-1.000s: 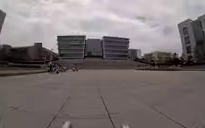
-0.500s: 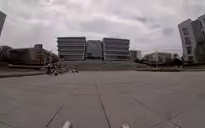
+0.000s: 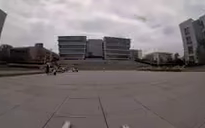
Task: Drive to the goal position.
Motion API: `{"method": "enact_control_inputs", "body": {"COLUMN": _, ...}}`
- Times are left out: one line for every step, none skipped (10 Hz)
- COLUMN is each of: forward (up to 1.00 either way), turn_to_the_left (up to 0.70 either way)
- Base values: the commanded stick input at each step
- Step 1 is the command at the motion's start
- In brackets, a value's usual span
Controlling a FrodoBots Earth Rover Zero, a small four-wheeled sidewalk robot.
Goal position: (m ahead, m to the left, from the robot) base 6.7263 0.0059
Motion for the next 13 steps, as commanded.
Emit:
{"method": "enact_control_inputs", "body": {"forward": 0.70, "turn_to_the_left": 0.00}}
{"method": "enact_control_inputs", "body": {"forward": 0.70, "turn_to_the_left": 0.00}}
{"method": "enact_control_inputs", "body": {"forward": 0.70, "turn_to_the_left": 0.00}}
{"method": "enact_control_inputs", "body": {"forward": 0.70, "turn_to_the_left": 0.00}}
{"method": "enact_control_inputs", "body": {"forward": 0.70, "turn_to_the_left": 0.00}}
{"method": "enact_control_inputs", "body": {"forward": 0.70, "turn_to_the_left": 0.00}}
{"method": "enact_control_inputs", "body": {"forward": 0.70, "turn_to_the_left": 0.00}}
{"method": "enact_control_inputs", "body": {"forward": 0.70, "turn_to_the_left": 0.00}}
{"method": "enact_control_inputs", "body": {"forward": 0.70, "turn_to_the_left": 0.00}}
{"method": "enact_control_inputs", "body": {"forward": 0.70, "turn_to_the_left": 0.00}}
{"method": "enact_control_inputs", "body": {"forward": 0.70, "turn_to_the_left": 0.00}}
{"method": "enact_control_inputs", "body": {"forward": 0.70, "turn_to_the_left": 0.00}}
{"method": "enact_control_inputs", "body": {"forward": 0.70, "turn_to_the_left": 0.00}}
